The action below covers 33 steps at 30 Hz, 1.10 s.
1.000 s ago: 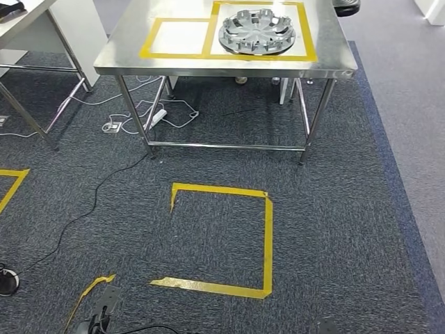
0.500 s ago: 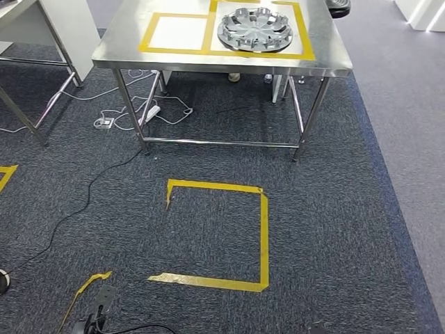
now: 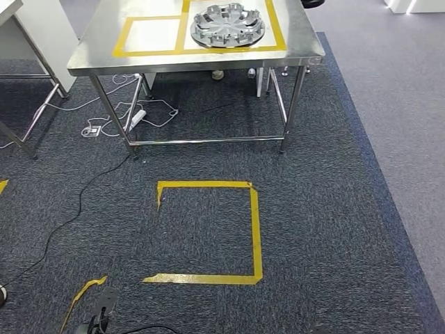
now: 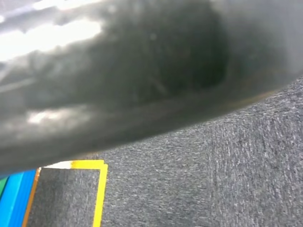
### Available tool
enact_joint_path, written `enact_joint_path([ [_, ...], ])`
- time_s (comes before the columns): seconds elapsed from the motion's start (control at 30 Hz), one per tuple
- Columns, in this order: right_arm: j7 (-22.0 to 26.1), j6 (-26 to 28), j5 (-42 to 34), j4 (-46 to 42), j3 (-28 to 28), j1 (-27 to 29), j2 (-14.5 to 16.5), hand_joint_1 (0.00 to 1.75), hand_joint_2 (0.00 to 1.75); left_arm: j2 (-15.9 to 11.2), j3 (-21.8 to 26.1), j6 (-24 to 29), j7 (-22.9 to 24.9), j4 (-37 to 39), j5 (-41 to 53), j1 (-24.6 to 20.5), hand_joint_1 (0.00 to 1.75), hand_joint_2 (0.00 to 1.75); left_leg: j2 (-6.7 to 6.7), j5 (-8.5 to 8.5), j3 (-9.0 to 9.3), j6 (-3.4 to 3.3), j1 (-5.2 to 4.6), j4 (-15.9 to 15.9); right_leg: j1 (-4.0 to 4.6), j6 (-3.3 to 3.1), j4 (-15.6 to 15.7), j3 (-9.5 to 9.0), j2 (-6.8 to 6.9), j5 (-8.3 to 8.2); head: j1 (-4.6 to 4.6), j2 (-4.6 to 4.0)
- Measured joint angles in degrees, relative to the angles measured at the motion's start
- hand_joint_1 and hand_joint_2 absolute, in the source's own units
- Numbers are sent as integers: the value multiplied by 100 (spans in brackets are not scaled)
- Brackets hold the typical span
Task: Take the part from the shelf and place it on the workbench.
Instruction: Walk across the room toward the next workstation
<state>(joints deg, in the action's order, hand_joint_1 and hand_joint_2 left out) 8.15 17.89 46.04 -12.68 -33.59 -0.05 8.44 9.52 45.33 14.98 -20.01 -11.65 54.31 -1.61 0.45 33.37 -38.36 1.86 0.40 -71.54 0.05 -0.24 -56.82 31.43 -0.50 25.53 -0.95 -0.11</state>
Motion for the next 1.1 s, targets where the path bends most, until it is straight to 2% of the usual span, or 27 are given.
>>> enact_joint_path([
  [0.03,-15,-10,0,4,0,10,1,0,0,-1,5,1,6,0,0,4,0,0,-7,-8,-43,-2,0,-117,0,2,-1,12,-31,-8,-1,0],
  [0.07,-22,-14,-1,7,0,18,2,0,0,-3,15,2,9,0,0,7,0,0,-12,-127,18,-8,2,-13,0,10,-1,18,-66,-17,-1,0],
  [0.13,-26,-15,-1,9,0,15,2,0,0,-5,37,3,12,0,0,7,0,0,-66,-523,383,-27,13,694,0,40,-7,22,-136,-30,-1,0],
  [0.17,-26,-16,-1,9,0,7,3,0,0,-4,46,3,12,0,1,4,0,0,-108,-652,572,-40,22,1085,11,64,-31,39,-171,-30,1,0],
  [0.2,-26,-16,-1,9,0,0,3,0,0,-2,51,3,12,0,1,-1,0,0,-147,-719,693,-57,26,1350,21,91,-52,64,-196,-34,5,0],
  [0.23,-26,-17,0,9,0,0,4,0,0,1,54,4,12,0,1,-3,0,0,-171,-721,739,-77,24,1474,30,119,-70,95,-216,-40,6,0],
  [0.33,-53,-28,2,11,0,29,3,0,0,16,67,7,19,0,2,-1,0,0,-127,-722,714,-175,18,1495,19,200,-123,176,-217,-21,11,0],
  [0.4,-93,-57,5,14,1,31,4,0,0,20,80,10,23,0,5,-1,0,0,-78,-741,711,-242,31,1506,5,262,-490,354,-117,214,49,0],
  [0.47,-124,-94,6,17,3,18,11,0,0,15,89,14,23,0,9,8,0,0,-23,-745,703,-270,22,1505,-10,311,-1250,692,-23,587,81,0],
  [0.5,-139,-109,7,19,4,19,16,0,0,16,91,14,23,0,10,13,0,0,9,-745,701,-272,17,1504,-15,324,-1586,843,-6,709,81,0],
  [0.53,-152,-120,7,22,4,24,21,0,0,16,92,14,24,0,10,17,0,0,38,-745,701,-272,15,1503,-17,329,-1744,907,2,726,82,0],
  [0.57,-164,-128,8,26,3,30,23,0,0,16,93,14,25,0,11,17,0,0,65,-745,705,-271,14,1502,-18,327,-1669,858,8,633,81,0],
  [0.6,-174,-135,9,29,3,33,23,0,0,17,94,14,25,0,11,17,0,0,89,-743,711,-269,15,1501,-18,319,-1372,698,29,456,83,0],
  [0.67,-187,-152,20,32,2,19,30,0,0,19,96,14,26,0,11,16,0,0,136,-733,724,-245,1,1494,-5,297,-554,273,159,141,87,0],
  [0.7,-197,-165,35,33,3,5,37,0,0,19,97,14,28,0,11,17,0,0,159,-730,725,-220,-14,1490,5,273,-278,129,211,72,81,0],
  [0.73,-216,-178,55,35,3,-6,44,0,0,19,97,14,32,0,11,17,0,0,184,-732,723,-191,-28,1488,18,246,-141,62,238,60,76,0],
  [0.8,-262,-204,86,42,3,-5,54,0,0,18,98,14,37,0,11,16,0,0,235,-748,722,-126,-33,1499,33,167,-114,63,180,53,63,0],
  [0.87,-291,-215,95,47,0,12,54,0,0,15,99,15,38,0,11,15,0,0,190,-654,683,-57,-14,1404,22,85,-91,77,117,11,56,0],
  [0.93,-301,-226,97,49,-2,9,57,0,0,15,101,16,39,0,10,19,0,0,74,-317,454,-8,-2,889,5,21,-74,102,50,-27,38,0],
  [1.0,-312,-235,98,51,-2,9,63,0,0,19,101,16,40,0,9,25,0,0,14,35,110,4,0,135,6,-6,-76,138,-25,-44,29,0],
  [1.03,-318,-235,98,52,-2,16,65,0,0,18,102,16,42,0,6,28,0,0,4,80,12,3,-1,-82,8,-8,-76,148,-66,-52,30,0],
  [1.07,-324,-235,98,53,-2,24,65,0,0,16,103,16,44,0,4,31,0,0,-5,9,12,-3,0,-92,8,-4,-78,153,-111,-58,29,0],
  [1.1,-327,-236,98,54,-2,28,66,0,0,13,105,16,45,0,2,32,0,0,-19,-163,124,-13,2,125,7,5,-79,152,-161,-66,29,0],
])
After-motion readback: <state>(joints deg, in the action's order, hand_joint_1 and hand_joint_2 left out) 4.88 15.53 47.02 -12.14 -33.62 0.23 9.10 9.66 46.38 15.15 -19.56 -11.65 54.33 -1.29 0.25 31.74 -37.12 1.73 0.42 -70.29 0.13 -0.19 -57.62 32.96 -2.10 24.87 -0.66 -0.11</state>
